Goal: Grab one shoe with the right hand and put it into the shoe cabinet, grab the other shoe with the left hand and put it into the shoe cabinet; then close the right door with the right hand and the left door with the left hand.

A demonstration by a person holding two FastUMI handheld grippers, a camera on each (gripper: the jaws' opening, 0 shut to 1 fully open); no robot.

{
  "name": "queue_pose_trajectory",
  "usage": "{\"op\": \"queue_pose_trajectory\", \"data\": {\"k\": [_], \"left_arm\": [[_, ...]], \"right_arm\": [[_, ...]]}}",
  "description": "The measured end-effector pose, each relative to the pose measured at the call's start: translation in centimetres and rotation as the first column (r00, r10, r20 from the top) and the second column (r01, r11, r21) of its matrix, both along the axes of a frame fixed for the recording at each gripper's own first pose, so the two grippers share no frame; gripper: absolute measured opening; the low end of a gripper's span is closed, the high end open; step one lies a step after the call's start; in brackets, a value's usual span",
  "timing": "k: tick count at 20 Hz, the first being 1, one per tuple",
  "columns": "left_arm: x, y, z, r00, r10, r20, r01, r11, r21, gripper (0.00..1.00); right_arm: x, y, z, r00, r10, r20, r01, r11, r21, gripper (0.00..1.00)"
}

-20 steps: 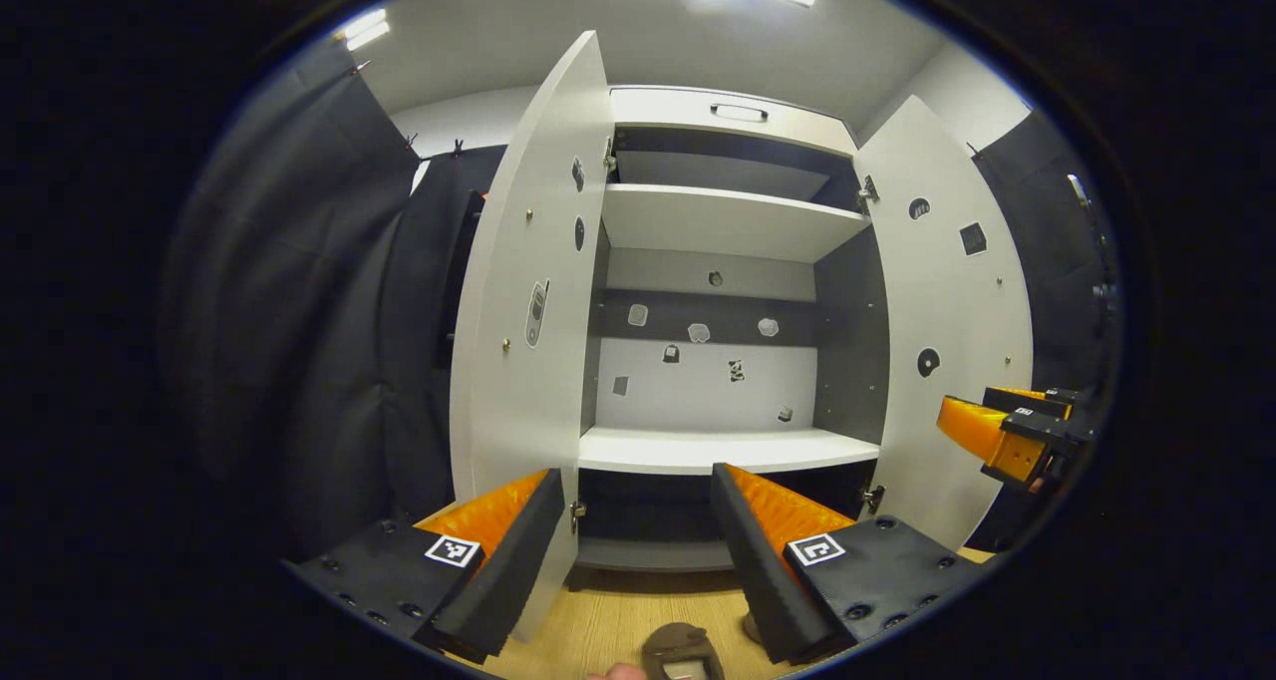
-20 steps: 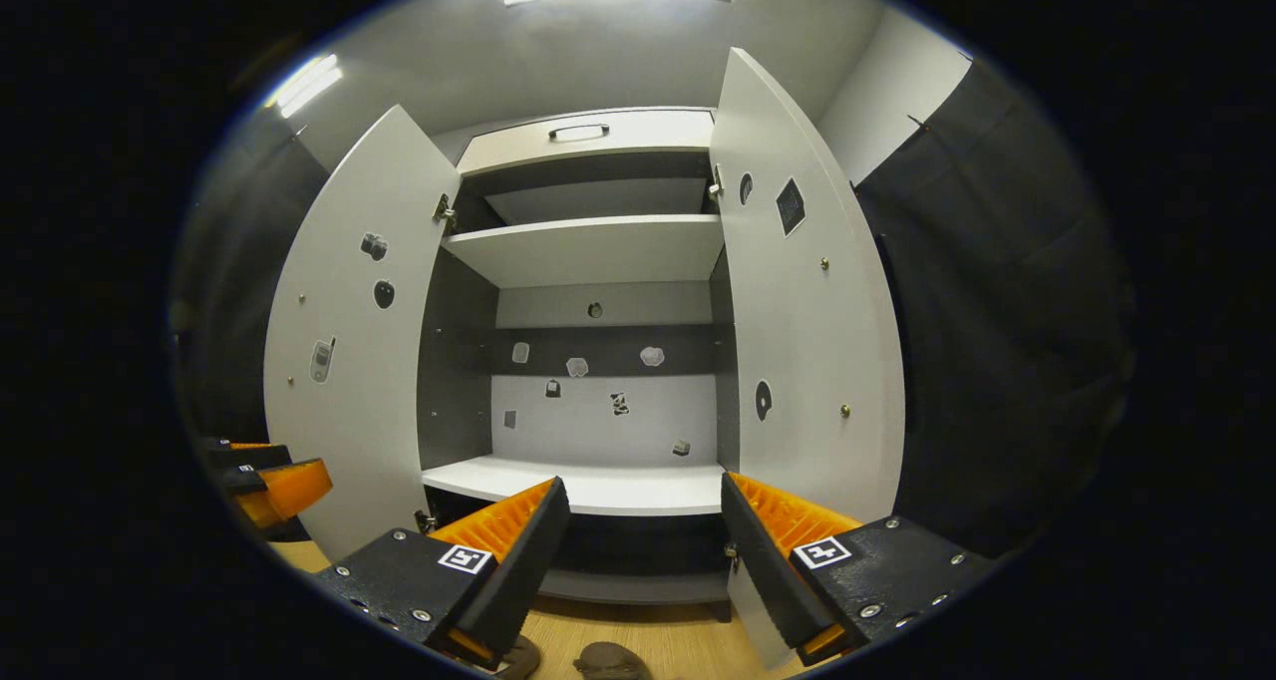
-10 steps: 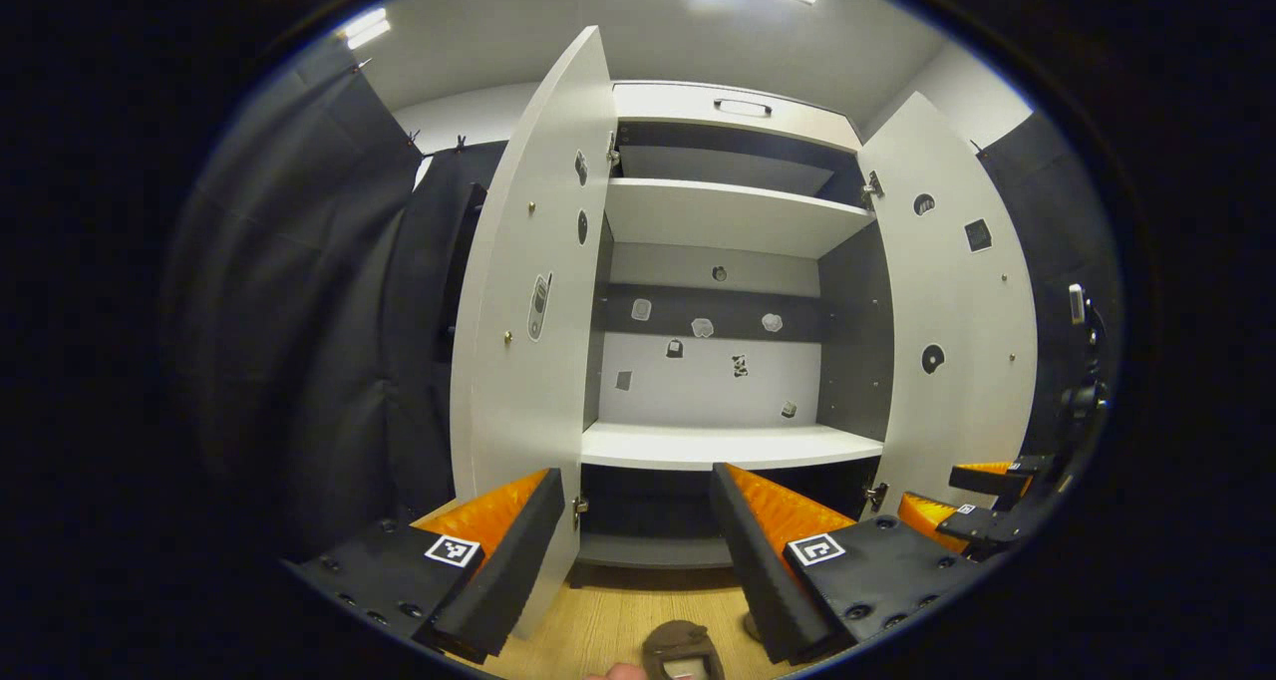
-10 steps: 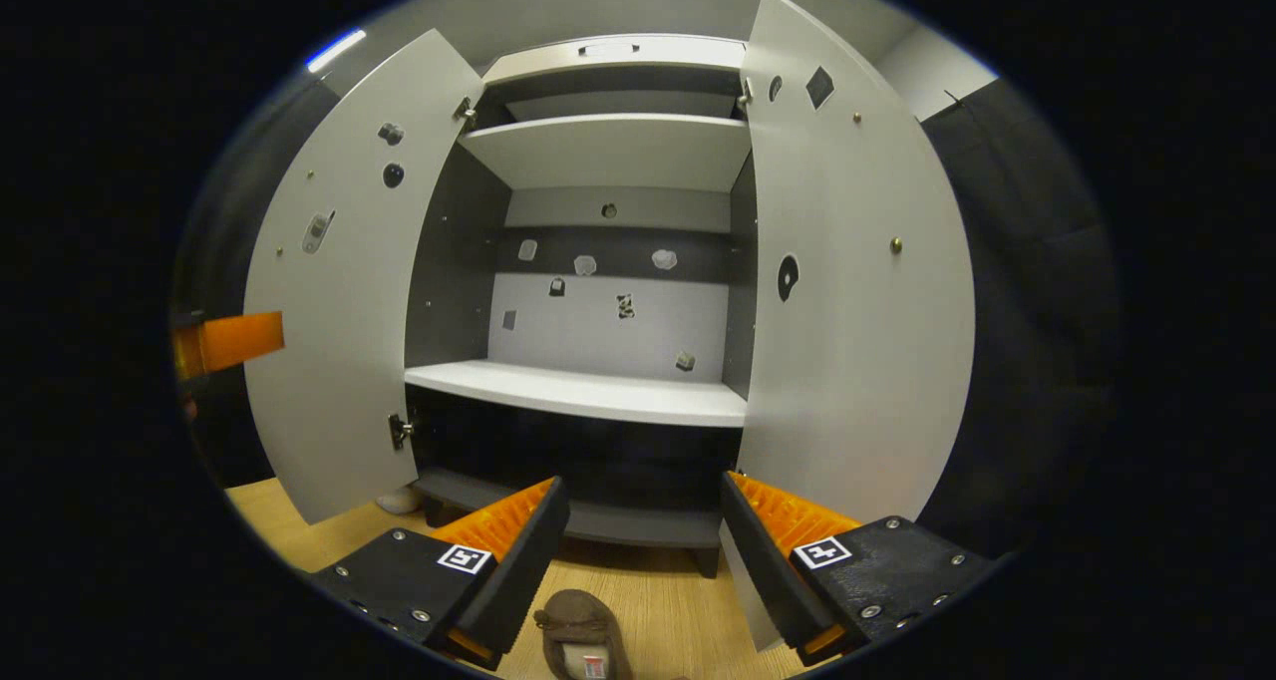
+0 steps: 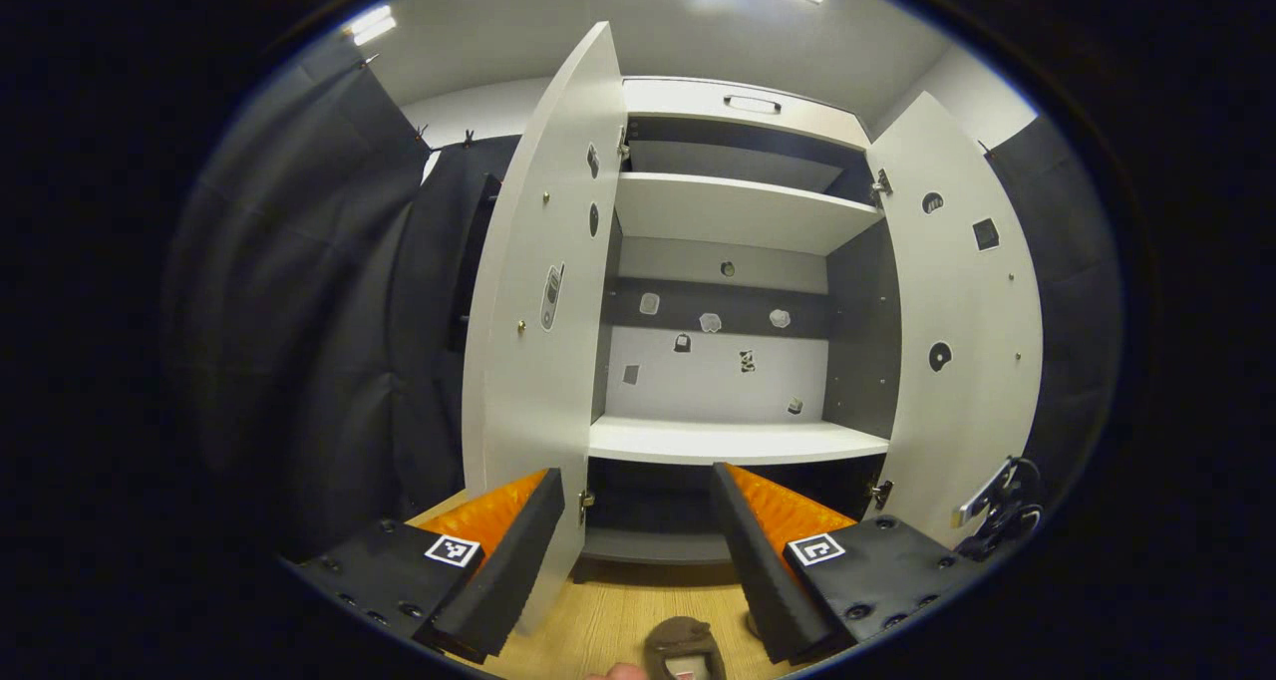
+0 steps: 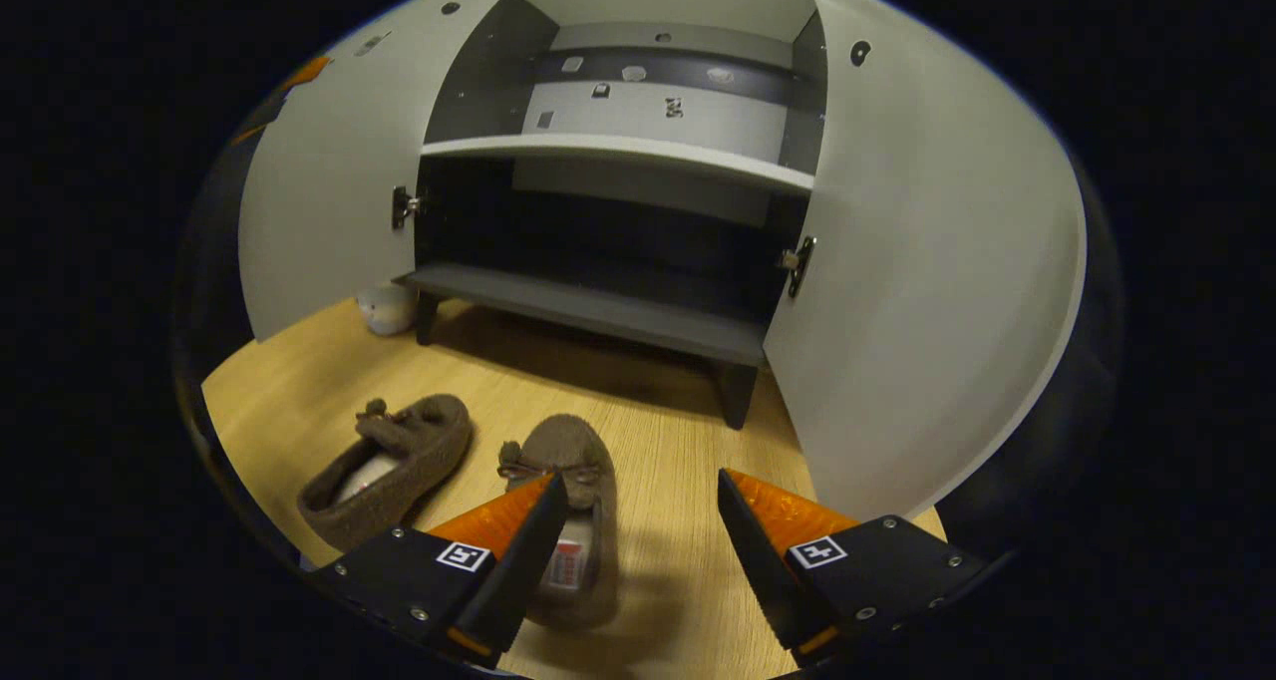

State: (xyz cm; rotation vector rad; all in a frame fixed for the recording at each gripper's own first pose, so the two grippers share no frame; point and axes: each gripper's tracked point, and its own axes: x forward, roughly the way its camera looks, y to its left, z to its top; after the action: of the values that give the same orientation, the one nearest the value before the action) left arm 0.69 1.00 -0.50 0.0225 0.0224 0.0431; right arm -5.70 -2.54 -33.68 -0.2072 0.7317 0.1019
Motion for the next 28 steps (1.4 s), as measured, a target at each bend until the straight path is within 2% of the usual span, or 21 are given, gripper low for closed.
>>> {"op": "queue_pose_trajectory", "data": {"k": [4,9,13,15,17,18,21,22,23,25,28], "left_arm": [[0.1,0.2,-0.4,1.0,0.003,-0.007,-0.003,1.0,-0.001,0.96],[0.1,0.1,-0.6,1.0,0.005,-0.014,-0.005,1.0,-0.01,0.96],[-0.1,0.0,-0.5,1.0,0.006,-0.012,-0.006,1.0,-0.004,0.96],[-0.1,0.1,-0.5,1.0,0.01,-0.012,-0.01,1.0,-0.004,0.96],[-0.2,0.2,-0.5,1.0,0.017,-0.018,-0.017,1.0,0.001,0.96],[-0.3,0.4,-0.5,1.0,0.024,-0.017,-0.024,1.0,0.005,0.96],[-0.5,0.5,-0.2,1.0,0.025,-0.007,-0.025,1.0,0.002,0.96],[-0.5,0.5,-0.2,1.0,0.026,-0.006,-0.026,1.0,0.002,0.99],[-0.6,0.5,-0.2,1.0,0.025,-0.005,-0.025,1.0,0.001,0.96],[-0.7,0.3,-0.2,1.0,0.018,-0.007,-0.018,1.0,-0.001,0.96],[-1.0,0.1,-0.1,1.0,0.011,-0.002,-0.011,1.0,-0.002,0.96]], "right_arm": [[-0.6,-0.3,-3.7,0.996,0.005,-0.087,-0.005,1.0,-0.01,0.9],[1.4,0.5,-7.5,0.987,0.024,-0.158,-0.022,1.0,0.013,0.87],[4.0,1.3,-9.1,0.989,0.037,-0.142,-0.031,0.999,0.043,0.78],[3.9,1.3,-10.4,0.983,0.036,-0.181,-0.029,0.999,0.039,0.7],[4.1,2.1,-10.5,0.983,0.075,-0.169,-0.065,0.996,0.064,0.6],[3.8,2.2,-10.8,0.98,0.11,-0.163,-0.101,0.993,0.058,0.47],[3.8,2.8,-10.6,0.981,0.147,-0.126,-0.143,0.989,0.04,0.28],[3.8,2.8,-10.6,0.983,0.138,-0.125,-0.135,0.99,0.033,0.23],[4.0,2.5,-10.5,0.985,0.119,-0.121,-0.117,0.993,0.024,0.2],[4.1,2.4,-10.4,0.99,0.082,-0.117,-0.08,0.997,0.022,0.08],[4.6,1.6,-9.0,0.997,0.025,-0.074,-0.025,1.0,0.002,0.05]]}}
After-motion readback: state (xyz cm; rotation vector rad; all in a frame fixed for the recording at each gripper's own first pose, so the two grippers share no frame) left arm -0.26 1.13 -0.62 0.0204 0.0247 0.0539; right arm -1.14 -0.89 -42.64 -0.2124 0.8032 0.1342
